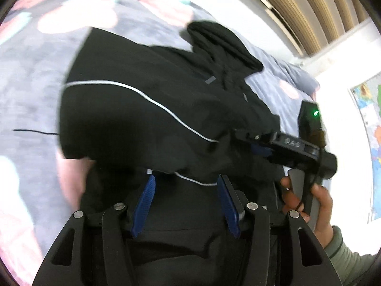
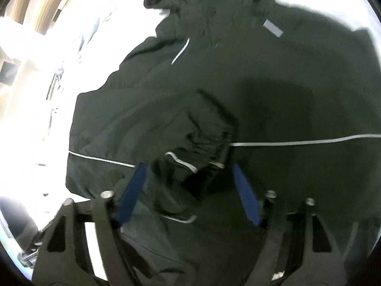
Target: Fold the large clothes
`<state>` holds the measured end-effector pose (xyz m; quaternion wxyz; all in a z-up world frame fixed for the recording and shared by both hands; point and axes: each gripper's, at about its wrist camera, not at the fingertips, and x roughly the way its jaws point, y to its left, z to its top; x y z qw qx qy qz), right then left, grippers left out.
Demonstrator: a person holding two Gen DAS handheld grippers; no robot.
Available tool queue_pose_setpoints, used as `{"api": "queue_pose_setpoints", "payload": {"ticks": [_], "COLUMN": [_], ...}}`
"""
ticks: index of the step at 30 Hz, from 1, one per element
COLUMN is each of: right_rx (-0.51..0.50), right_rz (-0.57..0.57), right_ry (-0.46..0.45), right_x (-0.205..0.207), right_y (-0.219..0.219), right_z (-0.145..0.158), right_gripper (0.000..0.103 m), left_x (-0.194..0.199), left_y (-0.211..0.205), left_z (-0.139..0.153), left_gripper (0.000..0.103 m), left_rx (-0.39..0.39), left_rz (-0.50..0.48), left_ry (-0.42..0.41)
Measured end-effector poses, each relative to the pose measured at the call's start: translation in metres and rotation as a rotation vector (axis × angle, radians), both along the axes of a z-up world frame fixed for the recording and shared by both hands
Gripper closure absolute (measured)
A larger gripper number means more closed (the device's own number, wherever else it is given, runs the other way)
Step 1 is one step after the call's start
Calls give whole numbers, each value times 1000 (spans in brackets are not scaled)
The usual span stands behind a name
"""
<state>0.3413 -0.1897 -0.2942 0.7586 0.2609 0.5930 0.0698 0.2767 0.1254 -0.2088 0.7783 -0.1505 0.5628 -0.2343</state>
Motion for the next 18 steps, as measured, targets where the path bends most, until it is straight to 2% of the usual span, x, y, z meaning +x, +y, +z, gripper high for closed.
{"api": "queue_pose_setpoints", "payload": {"ticks": [1, 2, 4, 8, 11, 13, 15, 17, 18], "right_rx": [17, 27, -17, -138, -263, -334, -427, -475, -477], "right_rz": [16, 35, 50, 83, 39, -3, -50, -91, -117], "right_ry": [12, 13, -35, -181, -282, -305, -291, -232, -171], "right_x": [2, 0, -8, -32, -56, -68, -79, -81, -82], "right_y": [3, 8, 11, 8, -19, -41, -71, -95, -112], "right_z": [-4, -4, 11, 69, 115, 128, 129, 112, 90], "right_gripper": [82, 83, 85, 86, 86, 86, 86, 86, 86], "left_x": [1, 2, 6, 26, 46, 59, 74, 85, 93], "left_y": [3, 6, 7, -6, -18, -30, -47, -62, -71], "left_z": [2, 5, 15, 32, 34, 29, 13, -7, -26], "left_gripper": [47, 47, 47, 47, 47, 47, 47, 47, 47], "left_rx": [6, 11, 25, 86, 79, 82, 107, 144, 184], "left_rz": [14, 26, 42, 28, 10, -3, -21, -33, -35], "left_ry": [-13, -29, -69, -163, -187, -189, -168, -134, -96]}}
